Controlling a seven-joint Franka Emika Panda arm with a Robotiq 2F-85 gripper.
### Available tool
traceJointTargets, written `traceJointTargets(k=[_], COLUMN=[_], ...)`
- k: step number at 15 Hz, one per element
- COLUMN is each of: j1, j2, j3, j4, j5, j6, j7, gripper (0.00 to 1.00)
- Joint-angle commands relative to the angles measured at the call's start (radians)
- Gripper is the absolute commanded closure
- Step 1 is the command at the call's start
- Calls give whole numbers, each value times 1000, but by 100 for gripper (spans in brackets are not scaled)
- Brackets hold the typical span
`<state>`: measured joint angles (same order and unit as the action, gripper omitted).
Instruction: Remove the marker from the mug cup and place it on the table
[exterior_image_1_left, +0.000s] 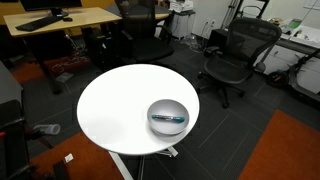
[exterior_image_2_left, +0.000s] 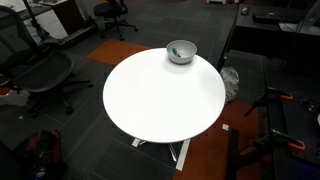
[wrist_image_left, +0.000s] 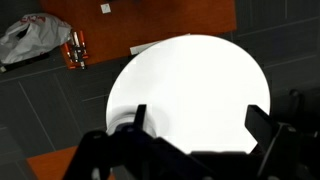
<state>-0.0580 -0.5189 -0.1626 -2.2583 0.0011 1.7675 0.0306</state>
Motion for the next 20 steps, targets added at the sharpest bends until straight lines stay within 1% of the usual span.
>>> traceJointTargets(k=[1,4,9,12,15,20], j1=[-43,-60,-81,-94,-99,-99], j2=[124,213,374,478,575,721], j3=[53,69,52,37,19,1], j4=[49,75,134,186,239,322], j5=[3,-10,-5,-14,-7,17], j6=[115,195,314,368,411,447], j7=[131,220,299,310,294,267], gripper=[0,0,0,0,0,0])
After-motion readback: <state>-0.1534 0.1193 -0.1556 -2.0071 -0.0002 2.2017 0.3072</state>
